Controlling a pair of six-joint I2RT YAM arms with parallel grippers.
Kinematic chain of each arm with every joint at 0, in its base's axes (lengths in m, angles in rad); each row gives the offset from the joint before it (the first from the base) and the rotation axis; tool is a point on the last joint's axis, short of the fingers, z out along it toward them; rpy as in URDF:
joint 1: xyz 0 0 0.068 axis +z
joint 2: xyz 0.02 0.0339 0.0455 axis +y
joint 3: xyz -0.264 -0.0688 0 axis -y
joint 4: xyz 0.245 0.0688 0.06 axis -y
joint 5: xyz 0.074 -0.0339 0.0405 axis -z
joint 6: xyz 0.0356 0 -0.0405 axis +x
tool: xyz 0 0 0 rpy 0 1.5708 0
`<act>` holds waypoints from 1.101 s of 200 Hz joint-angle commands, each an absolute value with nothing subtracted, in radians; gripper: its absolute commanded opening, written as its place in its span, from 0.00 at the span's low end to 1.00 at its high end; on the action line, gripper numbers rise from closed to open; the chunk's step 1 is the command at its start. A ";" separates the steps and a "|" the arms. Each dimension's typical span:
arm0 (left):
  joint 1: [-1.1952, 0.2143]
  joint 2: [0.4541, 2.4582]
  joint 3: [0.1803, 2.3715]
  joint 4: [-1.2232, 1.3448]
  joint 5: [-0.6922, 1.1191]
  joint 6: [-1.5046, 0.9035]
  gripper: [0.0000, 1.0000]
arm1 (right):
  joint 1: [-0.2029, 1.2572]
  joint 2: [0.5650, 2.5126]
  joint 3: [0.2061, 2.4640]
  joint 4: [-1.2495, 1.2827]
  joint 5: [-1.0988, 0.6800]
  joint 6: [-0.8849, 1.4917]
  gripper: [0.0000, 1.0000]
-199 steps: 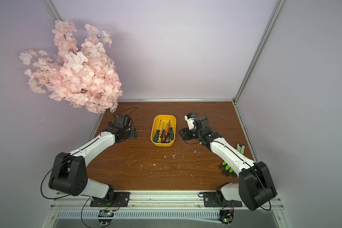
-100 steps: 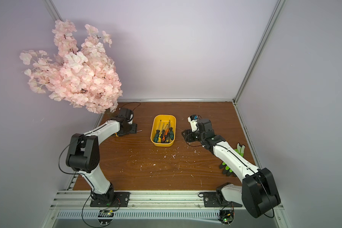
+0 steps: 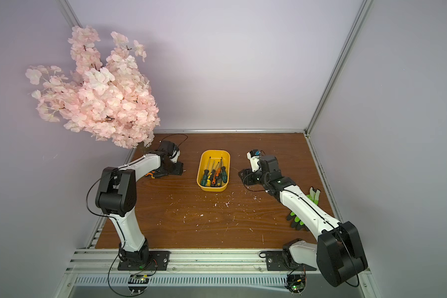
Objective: Put the screwdriver on the desktop into the storage box
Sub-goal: Pick up the screwdriver from the center of the board.
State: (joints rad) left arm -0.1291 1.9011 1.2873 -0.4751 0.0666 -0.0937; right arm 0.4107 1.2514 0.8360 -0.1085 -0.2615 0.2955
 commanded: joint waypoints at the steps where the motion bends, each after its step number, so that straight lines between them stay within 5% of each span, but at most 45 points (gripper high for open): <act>1: -0.115 1.862 1.258 -0.505 0.026 -0.088 0.67 | 0.405 1.223 0.823 -0.076 -0.251 0.307 0.58; 87: -0.082 1.804 1.211 -0.465 -0.070 -0.096 0.74 | 0.402 1.233 0.811 -0.052 -0.282 0.322 0.58; 220: -0.055 1.879 1.240 -0.503 -0.007 -0.090 0.68 | 0.391 1.201 0.784 -0.054 -0.287 0.320 0.58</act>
State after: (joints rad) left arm -0.0727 1.8656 1.2293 -0.4690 -0.0311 -0.0959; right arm 0.3969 1.2171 0.7795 -0.0784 -0.2672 0.3145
